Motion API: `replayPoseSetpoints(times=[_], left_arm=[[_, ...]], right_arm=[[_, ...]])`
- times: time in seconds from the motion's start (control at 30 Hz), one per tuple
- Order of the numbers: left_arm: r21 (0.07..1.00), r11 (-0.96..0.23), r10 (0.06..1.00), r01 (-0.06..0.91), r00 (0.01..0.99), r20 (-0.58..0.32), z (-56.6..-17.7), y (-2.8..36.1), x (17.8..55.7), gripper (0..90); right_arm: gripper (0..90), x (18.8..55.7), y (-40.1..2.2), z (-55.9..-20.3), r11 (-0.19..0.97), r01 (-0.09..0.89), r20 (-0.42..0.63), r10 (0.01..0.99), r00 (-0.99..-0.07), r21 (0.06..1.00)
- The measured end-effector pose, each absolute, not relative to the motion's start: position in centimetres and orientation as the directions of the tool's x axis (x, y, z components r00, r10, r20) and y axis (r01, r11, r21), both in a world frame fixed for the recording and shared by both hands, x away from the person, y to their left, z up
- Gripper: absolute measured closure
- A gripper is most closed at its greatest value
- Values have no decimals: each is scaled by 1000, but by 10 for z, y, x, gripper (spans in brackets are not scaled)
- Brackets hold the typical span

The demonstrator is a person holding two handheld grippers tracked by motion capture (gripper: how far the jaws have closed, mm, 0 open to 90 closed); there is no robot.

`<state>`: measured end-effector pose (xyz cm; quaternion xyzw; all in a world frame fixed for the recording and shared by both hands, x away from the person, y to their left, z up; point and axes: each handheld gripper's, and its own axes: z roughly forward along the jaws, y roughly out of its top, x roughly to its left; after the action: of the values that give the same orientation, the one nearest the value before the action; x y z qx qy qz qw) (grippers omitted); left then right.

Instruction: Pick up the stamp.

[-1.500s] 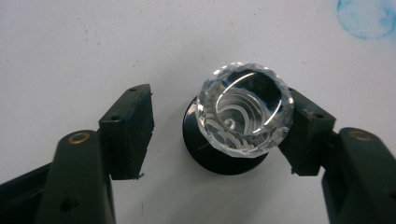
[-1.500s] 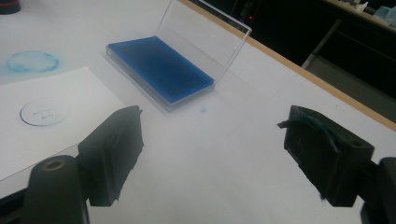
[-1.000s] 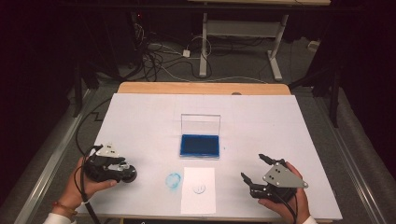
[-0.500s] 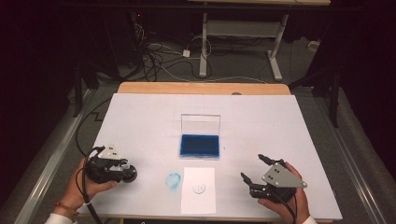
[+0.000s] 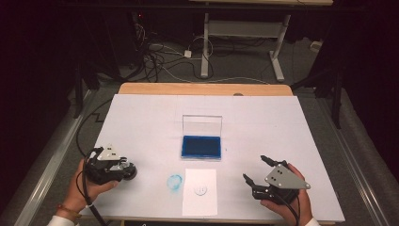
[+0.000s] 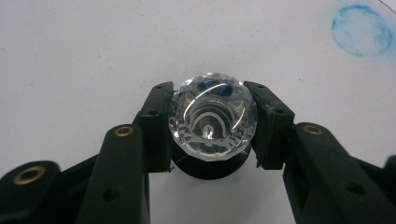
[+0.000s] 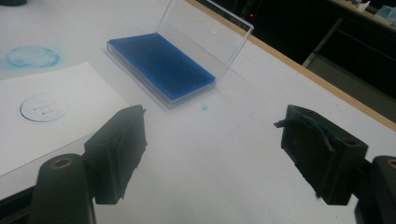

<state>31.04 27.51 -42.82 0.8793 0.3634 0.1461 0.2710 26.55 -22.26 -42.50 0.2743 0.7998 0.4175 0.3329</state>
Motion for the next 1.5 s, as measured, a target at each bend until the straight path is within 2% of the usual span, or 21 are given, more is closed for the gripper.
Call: replayPoseSetpoints(times=[0.9, 1.5], left_arm=[[616, -567, 730, 547, 680, 67, -423, 276, 306, 544], [686, -554, 712, 471, 695, 98, -413, 264, 317, 543]], right_arm=[[222, 267, -223, -426, 504, 166, -303, 715, -630, 847], [221, 271, -223, -429, 505, 184, -294, 720, -628, 843]])
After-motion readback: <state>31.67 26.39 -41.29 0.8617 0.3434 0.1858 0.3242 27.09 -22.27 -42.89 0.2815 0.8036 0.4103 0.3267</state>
